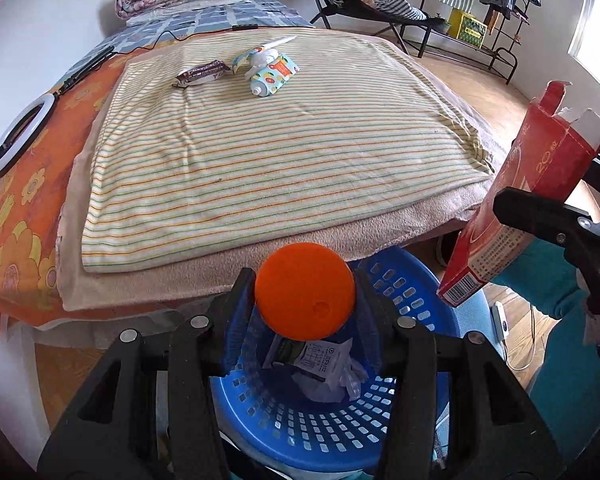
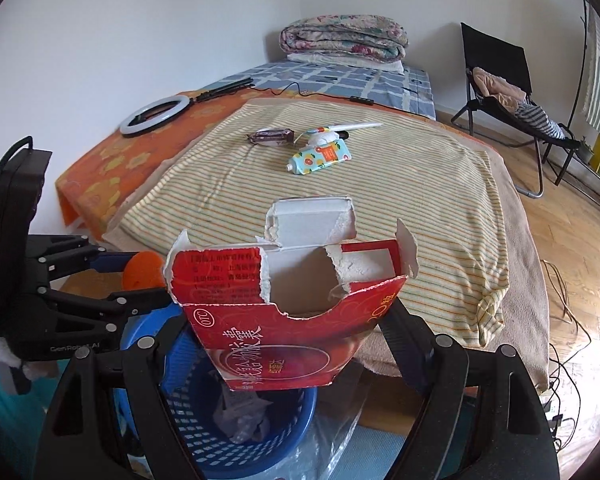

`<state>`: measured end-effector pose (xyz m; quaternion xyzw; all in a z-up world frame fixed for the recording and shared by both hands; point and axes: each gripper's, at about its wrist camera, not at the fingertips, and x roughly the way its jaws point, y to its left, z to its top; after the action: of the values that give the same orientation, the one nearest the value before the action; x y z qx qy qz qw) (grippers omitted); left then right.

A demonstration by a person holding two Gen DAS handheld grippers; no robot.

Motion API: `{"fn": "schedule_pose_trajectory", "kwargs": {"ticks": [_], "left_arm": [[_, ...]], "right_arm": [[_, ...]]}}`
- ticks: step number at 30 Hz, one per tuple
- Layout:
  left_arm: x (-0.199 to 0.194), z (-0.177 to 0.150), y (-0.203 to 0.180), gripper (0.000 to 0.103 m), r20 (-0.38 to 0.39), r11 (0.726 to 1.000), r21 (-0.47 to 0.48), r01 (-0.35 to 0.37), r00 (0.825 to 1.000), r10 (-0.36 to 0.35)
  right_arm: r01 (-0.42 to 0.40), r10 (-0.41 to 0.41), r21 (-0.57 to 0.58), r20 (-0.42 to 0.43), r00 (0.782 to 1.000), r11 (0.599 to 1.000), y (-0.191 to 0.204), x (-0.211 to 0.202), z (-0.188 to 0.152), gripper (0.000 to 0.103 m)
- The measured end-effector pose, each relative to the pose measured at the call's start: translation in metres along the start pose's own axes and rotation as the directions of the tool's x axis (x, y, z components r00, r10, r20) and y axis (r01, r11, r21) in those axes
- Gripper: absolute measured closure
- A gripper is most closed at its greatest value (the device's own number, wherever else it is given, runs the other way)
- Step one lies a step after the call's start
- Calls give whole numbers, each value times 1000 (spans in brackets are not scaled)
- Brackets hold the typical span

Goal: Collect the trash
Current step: 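Carry the cap and tissue box to the blue basket and release both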

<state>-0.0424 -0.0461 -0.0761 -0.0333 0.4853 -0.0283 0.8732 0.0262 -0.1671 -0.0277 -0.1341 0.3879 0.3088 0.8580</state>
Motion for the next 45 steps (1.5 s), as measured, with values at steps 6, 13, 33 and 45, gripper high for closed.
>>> {"fn": "schedule_pose_trajectory", "kwargs": {"ticks": [6, 13, 33, 45], "left_arm": [[13, -21, -1, 54, -53, 1000, -13, 12, 999, -13], [20, -36, -2, 54, -86, 1000, -20, 20, 996, -21], [35, -58, -2, 53, -156, 999, -34, 24, 987, -29], [37, -58, 0, 33, -159, 999, -41, 18, 987, -24]], "right_arm": [[-31, 30, -21, -51, 998, 999, 15, 7, -24, 21], [-65, 62, -32, -100, 993, 997, 27, 18, -43, 21], [-92, 80, -62, -172, 982, 994, 41, 35, -59, 19], [-72, 62, -35, -228, 972, 997, 37, 45, -64, 19]]}}
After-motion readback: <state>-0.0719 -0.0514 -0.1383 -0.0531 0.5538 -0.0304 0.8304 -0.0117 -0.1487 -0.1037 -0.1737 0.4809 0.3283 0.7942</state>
